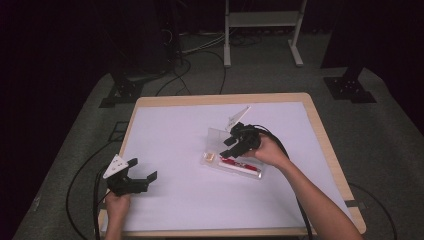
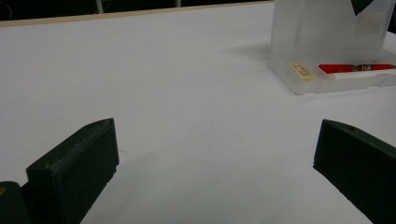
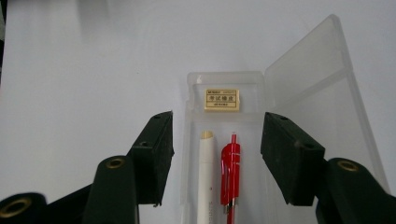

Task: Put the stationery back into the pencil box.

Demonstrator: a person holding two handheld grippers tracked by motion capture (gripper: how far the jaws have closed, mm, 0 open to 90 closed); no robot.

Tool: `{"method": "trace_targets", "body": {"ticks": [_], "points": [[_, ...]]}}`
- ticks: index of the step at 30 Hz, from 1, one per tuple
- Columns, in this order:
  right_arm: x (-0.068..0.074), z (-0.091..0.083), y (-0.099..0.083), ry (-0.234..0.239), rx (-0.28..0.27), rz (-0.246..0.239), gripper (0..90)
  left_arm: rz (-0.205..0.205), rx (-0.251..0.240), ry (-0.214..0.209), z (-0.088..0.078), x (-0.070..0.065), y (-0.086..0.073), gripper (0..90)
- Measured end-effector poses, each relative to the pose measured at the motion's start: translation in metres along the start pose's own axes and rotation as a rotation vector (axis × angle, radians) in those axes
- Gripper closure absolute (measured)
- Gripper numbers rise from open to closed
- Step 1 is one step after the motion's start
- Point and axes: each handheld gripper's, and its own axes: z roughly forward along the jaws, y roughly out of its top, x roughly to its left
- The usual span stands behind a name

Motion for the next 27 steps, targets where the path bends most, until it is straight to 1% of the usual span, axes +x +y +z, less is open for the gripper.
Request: {"method": "trace_targets", "body": {"ticks": [3, 7, 10, 11, 12, 17, 19, 20, 23, 26, 27], "points": [[0.0, -0.001, -0.004, -0.001, 0.007, 0.005, 42.6, -0.003, -0.001, 0.002, 0.0, 0.0, 0.0, 0.0], [0.001, -0.007, -0.008, -0.005, 0.001, 0.001, 40.9, -0.001, 0.0, 0.003, 0.0, 0.0, 0.0, 0.0], [0.003, -0.017, -0.014, -0.013, -0.014, 0.003, 39.0, 0.0, 0.003, 0.004, 0.0, 0.0, 0.0, 0.0], [0.003, -0.02, -0.017, -0.014, -0.022, -0.004, 38.4, 0.0, 0.003, 0.004, 0.0, 0.0, 0.0, 0.0], [0.004, -0.022, -0.017, -0.017, -0.019, 0.004, 37.8, 0.0, 0.004, 0.004, 0.0, 0.0, 0.0, 0.0], [0.006, -0.036, -0.031, -0.033, -0.04, 0.018, 36.9, 0.004, 0.003, 0.006, 0.0, -0.001, 0.0, 0.0], [0.005, -0.04, -0.036, -0.04, -0.037, 0.015, 36.1, 0.003, 0.003, 0.007, 0.001, -0.001, 0.0, 0.0], [0.006, -0.041, -0.038, -0.04, -0.042, 0.027, 36.0, 0.003, 0.004, 0.007, 0.001, -0.001, 0.0, 0.0], [0.005, -0.046, -0.047, -0.048, -0.053, 0.033, 35.3, 0.002, 0.004, 0.006, 0.001, -0.001, 0.0, 0.0], [0.006, -0.049, -0.052, -0.051, -0.059, 0.063, 34.4, 0.002, 0.003, 0.007, 0.001, -0.001, 0.0, 0.0], [0.005, -0.05, -0.054, -0.051, -0.065, 0.059, 34.3, 0.003, 0.003, 0.008, 0.001, -0.001, 0.0, 0.0]]}}
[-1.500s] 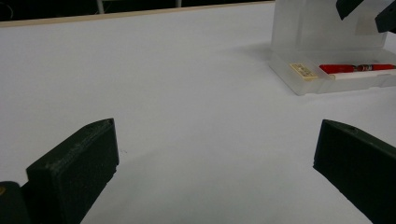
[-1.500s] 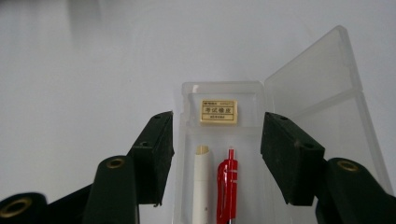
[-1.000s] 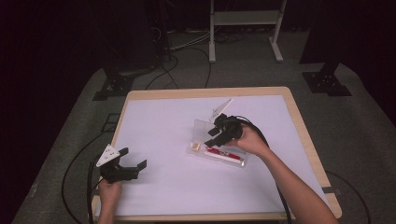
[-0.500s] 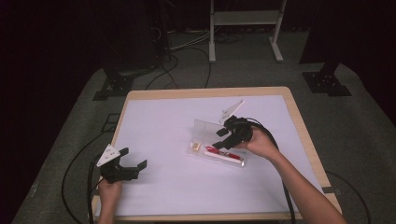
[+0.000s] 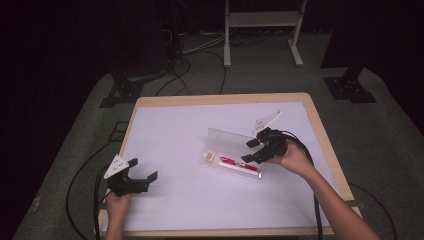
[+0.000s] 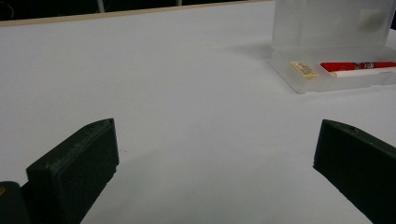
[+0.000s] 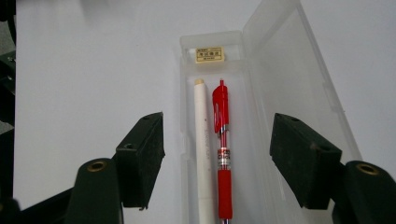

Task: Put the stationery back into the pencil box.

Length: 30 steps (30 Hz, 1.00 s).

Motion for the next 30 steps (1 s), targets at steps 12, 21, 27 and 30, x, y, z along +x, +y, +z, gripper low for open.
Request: {"method": "trace_targets", "body": {"ticks": [12, 21, 27, 30], "points": [[0.003, -0.015, -0.016, -0.021, -0.014, 0.021, 33.8, -0.002, -0.002, 0.002, 0.0, 0.0, 0.0, 0.0], [0.002, -0.023, -0.035, -0.039, -0.003, 0.039, 33.7, 0.003, -0.004, 0.001, -0.001, -0.001, 0.0, 0.0], [0.001, -0.032, -0.048, -0.053, -0.007, 0.057, 33.4, 0.006, -0.003, 0.002, -0.001, -0.001, 0.0, 0.0], [0.001, -0.035, -0.055, -0.059, -0.009, 0.066, 33.3, 0.007, -0.001, 0.003, -0.001, -0.001, 0.0, 0.0]]}}
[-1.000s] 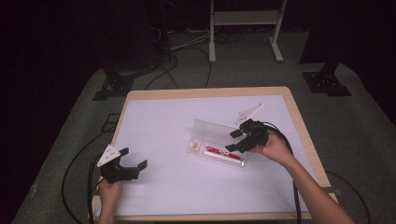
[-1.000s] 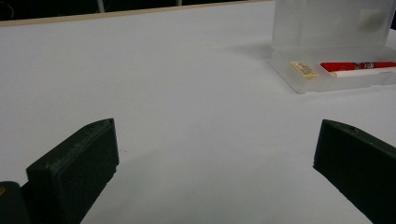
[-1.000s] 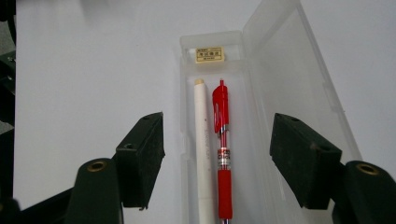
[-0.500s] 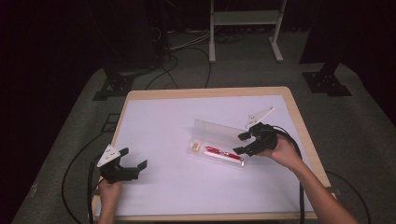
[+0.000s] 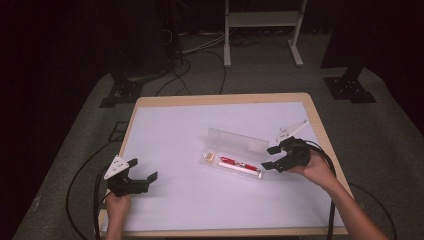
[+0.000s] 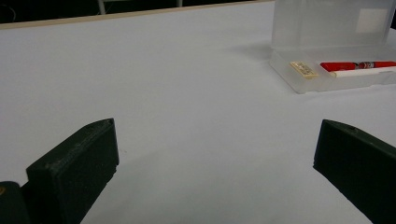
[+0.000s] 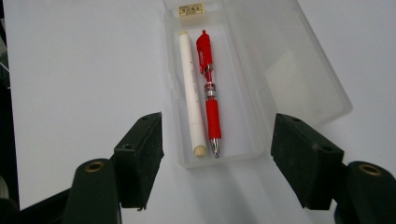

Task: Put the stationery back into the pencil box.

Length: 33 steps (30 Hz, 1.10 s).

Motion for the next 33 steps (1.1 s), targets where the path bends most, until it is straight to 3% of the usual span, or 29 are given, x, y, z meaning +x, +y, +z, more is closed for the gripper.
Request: {"method": "trace_targets", "body": {"ticks": [13, 33], "points": [[0.002, -0.011, -0.03, -0.016, -0.017, 0.029, 33.0, 0.001, -0.002, 0.0, 0.0, 0.0, 0.0, 0.0], [0.006, -0.023, -0.078, -0.037, -0.046, 0.113, 31.7, 0.002, -0.001, 0.001, 0.0, 0.0, 0.0, 0.0]]}}
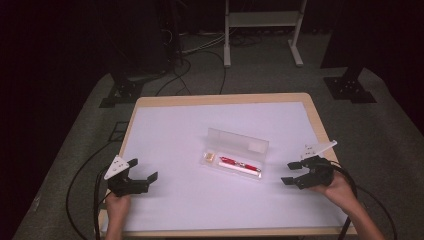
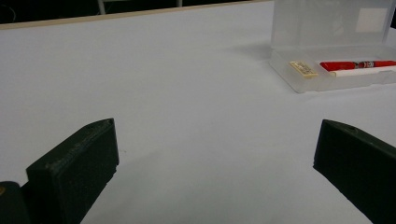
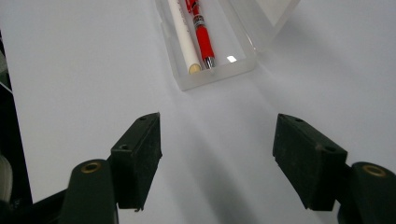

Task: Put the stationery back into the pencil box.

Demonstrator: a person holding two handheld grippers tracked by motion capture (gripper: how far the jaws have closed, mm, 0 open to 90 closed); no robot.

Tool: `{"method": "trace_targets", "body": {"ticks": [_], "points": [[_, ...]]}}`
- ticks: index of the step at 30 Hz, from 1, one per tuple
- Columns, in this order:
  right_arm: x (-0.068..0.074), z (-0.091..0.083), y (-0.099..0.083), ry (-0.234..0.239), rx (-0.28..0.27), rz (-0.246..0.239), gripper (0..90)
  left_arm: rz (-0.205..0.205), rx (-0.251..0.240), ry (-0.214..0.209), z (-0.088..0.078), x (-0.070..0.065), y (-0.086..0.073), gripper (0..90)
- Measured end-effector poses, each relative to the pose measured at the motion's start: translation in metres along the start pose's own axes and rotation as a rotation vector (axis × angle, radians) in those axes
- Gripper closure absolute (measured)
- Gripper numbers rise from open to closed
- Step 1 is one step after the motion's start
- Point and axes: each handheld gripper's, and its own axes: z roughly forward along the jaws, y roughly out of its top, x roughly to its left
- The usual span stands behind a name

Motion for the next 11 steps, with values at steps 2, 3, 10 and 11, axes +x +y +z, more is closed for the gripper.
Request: {"method": "trace_targets", "body": {"ticks": [2, 3, 10, 11], "points": [[0.001, 0.0, -0.003, -0.003, 0.003, 0.001, 31.5, -0.001, -0.002, 0.0, 0.0, 0.0, 0.0, 0.0], [0.002, 0.0, -0.004, -0.004, 0.003, 0.003, 31.3, -0.001, -0.002, 0.001, 0.0, 0.0, 0.0, 0.0], [0.01, -0.003, -0.015, -0.008, -0.011, 0.0, 30.0, -0.002, 0.008, 0.003, 0.001, -0.001, 0.0, 0.0], [0.011, -0.004, -0.016, -0.009, -0.017, 0.002, 29.8, 0.0, 0.014, 0.004, 0.002, -0.001, 0.001, 0.0]]}}
